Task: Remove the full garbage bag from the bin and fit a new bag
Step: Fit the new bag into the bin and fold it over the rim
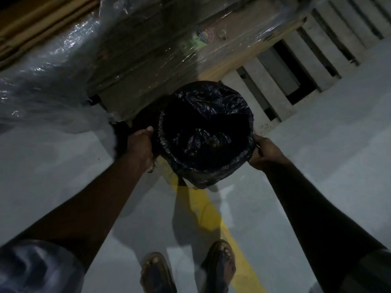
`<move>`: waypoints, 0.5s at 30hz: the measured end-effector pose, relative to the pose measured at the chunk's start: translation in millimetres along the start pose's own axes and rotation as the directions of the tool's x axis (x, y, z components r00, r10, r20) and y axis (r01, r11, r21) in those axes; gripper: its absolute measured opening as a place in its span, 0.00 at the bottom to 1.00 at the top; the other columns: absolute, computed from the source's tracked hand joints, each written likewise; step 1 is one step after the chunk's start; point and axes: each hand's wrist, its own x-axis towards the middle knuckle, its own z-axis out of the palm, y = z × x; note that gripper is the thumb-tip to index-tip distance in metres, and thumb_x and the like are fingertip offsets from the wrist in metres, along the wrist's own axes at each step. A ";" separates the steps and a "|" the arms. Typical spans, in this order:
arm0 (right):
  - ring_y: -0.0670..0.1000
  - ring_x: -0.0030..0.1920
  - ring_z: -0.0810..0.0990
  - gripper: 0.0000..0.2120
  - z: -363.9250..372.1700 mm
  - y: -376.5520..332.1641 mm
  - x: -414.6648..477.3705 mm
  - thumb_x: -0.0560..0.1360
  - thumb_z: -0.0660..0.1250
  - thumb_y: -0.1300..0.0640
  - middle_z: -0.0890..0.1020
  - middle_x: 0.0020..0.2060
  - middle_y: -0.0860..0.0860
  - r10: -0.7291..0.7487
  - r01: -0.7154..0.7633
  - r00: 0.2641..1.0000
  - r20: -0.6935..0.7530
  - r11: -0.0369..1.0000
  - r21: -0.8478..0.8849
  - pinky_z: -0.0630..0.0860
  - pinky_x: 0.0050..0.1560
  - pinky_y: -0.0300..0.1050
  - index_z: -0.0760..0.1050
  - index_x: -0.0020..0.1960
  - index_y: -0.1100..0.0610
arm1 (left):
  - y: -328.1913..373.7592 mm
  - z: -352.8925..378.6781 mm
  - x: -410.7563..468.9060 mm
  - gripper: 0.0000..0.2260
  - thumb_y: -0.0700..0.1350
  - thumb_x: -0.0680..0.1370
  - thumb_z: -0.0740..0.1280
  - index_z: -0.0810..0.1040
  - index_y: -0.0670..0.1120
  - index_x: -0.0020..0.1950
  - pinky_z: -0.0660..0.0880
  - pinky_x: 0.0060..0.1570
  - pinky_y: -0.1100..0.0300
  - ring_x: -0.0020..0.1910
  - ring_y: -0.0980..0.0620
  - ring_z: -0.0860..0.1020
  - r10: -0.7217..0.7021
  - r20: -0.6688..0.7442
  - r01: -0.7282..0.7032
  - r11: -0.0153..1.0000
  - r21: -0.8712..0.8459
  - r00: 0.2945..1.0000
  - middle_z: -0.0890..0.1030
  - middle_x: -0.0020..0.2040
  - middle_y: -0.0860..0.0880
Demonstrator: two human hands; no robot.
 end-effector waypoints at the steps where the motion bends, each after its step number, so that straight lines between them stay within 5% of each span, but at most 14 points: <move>1: 0.54 0.55 0.82 0.25 2.9 2.9 0.6 0.87 0.57 0.55 0.76 0.72 0.59 -0.003 0.001 1.000 -0.031 0.997 -0.083 0.81 0.54 0.43 0.62 0.81 0.64 | -4.6 -1.2 2.8 0.08 0.44 0.85 0.66 0.82 0.40 0.54 0.79 0.63 0.44 0.63 0.38 0.81 -0.006 -0.030 0.007 1.000 0.030 1.000 0.83 0.62 0.37; 5: 0.64 0.76 0.71 0.24 7.0 16.6 1.1 0.88 0.54 0.56 0.69 0.77 0.64 -0.015 -0.003 0.994 -0.112 0.986 -0.164 0.72 0.72 0.53 0.64 0.79 0.67 | -23.8 -6.1 5.2 0.13 0.45 0.85 0.67 0.82 0.38 0.64 0.80 0.65 0.42 0.64 0.37 0.82 -0.018 -0.039 0.019 1.000 0.015 0.999 0.85 0.60 0.38; 10: 0.58 0.65 0.81 0.25 -2.0 30.4 -34.0 0.85 0.57 0.38 0.82 0.65 0.56 -0.147 0.127 0.975 -0.169 0.984 -0.126 0.78 0.64 0.57 0.77 0.67 0.56 | -34.4 -10.7 -29.4 0.28 0.68 0.82 0.60 0.80 0.50 0.71 0.78 0.61 0.47 0.61 0.48 0.81 -0.030 0.080 0.034 0.998 -0.047 0.996 0.84 0.63 0.50; 15: 0.56 0.55 0.83 0.25 -11.6 62.2 -81.0 0.83 0.62 0.38 0.82 0.58 0.56 -0.179 0.112 0.932 -0.314 0.969 -0.219 0.82 0.48 0.50 0.76 0.67 0.58 | -51.5 -15.2 -73.2 0.23 0.59 0.84 0.63 0.80 0.40 0.63 0.75 0.56 0.51 0.53 0.46 0.78 0.134 -0.205 -0.127 0.991 0.049 0.969 0.82 0.53 0.45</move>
